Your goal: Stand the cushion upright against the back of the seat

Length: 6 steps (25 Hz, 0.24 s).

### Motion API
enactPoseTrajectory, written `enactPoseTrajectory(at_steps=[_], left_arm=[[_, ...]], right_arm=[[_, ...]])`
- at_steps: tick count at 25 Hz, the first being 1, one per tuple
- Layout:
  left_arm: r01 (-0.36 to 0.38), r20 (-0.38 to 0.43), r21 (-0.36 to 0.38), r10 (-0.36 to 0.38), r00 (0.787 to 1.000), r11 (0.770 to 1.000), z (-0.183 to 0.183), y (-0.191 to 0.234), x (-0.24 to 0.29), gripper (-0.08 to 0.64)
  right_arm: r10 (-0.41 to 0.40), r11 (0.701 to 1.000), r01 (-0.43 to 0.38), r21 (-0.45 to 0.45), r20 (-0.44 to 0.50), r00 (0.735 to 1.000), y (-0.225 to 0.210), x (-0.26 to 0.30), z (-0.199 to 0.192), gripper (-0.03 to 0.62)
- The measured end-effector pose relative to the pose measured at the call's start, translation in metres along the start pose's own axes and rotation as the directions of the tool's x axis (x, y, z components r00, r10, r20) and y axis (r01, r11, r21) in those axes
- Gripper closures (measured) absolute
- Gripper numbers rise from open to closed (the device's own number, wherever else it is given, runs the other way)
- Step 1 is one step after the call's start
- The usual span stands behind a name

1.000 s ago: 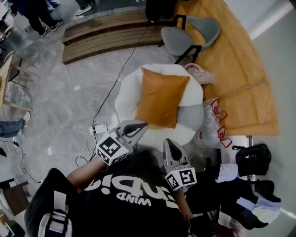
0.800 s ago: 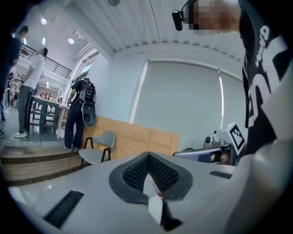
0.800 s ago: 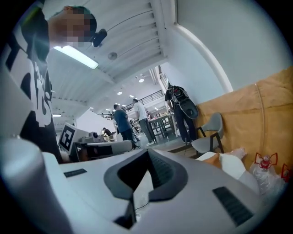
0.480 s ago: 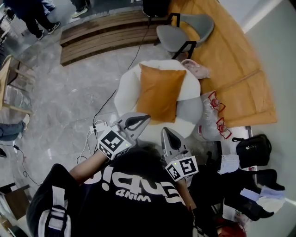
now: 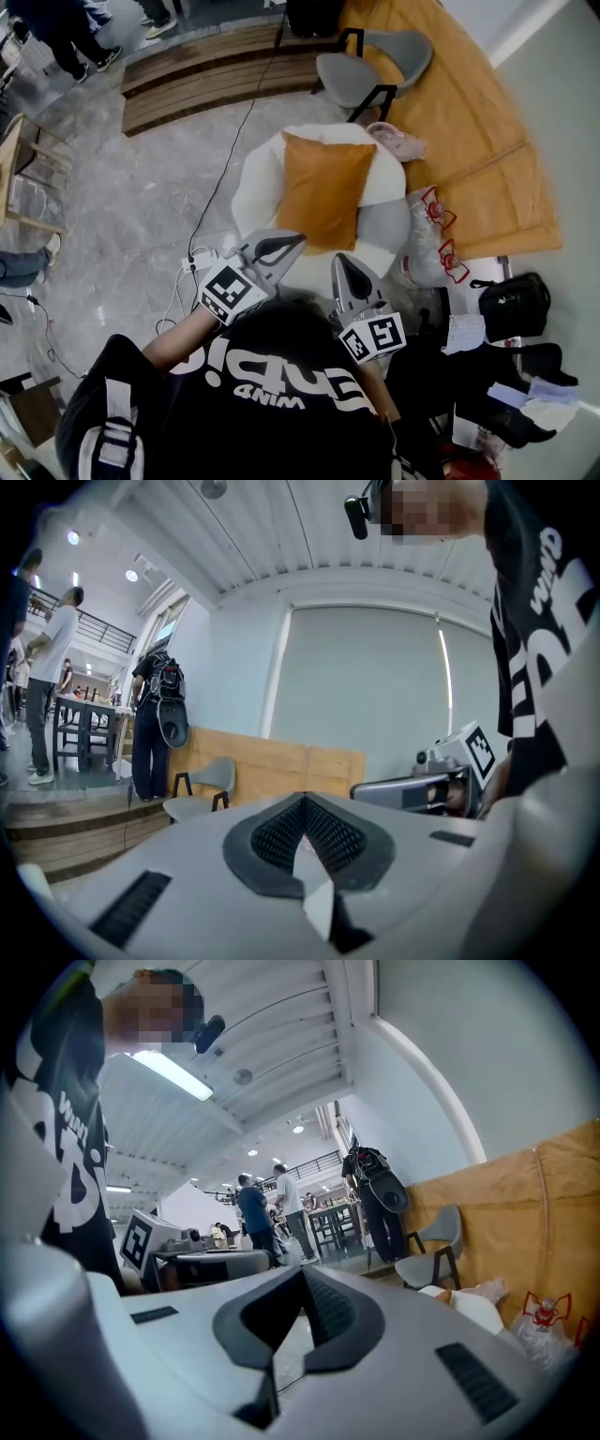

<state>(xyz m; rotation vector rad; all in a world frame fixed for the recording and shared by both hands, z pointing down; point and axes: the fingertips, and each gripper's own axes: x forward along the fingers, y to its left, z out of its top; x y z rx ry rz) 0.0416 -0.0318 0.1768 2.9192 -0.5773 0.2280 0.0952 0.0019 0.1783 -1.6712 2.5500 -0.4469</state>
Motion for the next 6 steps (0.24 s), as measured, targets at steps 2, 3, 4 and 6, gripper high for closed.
enactPoseTrajectory(at_steps=[2, 3, 4, 6], left_arm=[[-0.001, 0.007, 0.005, 0.001, 1.000, 1.000, 0.0010, 0.0024, 0.0014, 0.552], [-0.003, 0.010, 0.010, 0.003, 1.000, 1.000, 0.0012, 0.0044, 0.0018, 0.552], [-0.006, 0.012, 0.014, 0.005, 1.000, 1.000, 0.0011, 0.0064, 0.0021, 0.552], [-0.009, 0.012, 0.020, 0.008, 1.000, 1.000, 0.0009, 0.0095, 0.0024, 0.553]], right_arm=[[0.001, 1.000, -0.001, -0.003, 0.000, 1.000, -0.0010, 0.0025, 0.0018, 0.572], [0.001, 1.000, -0.001, -0.003, 0.000, 1.000, -0.0013, 0.0038, 0.0023, 0.572], [0.001, 1.000, -0.001, -0.002, 0.000, 1.000, -0.0014, 0.0049, 0.0025, 0.572], [0.001, 1.000, -0.001, 0.000, -0.002, 1.000, -0.0015, 0.0068, 0.0025, 0.572]])
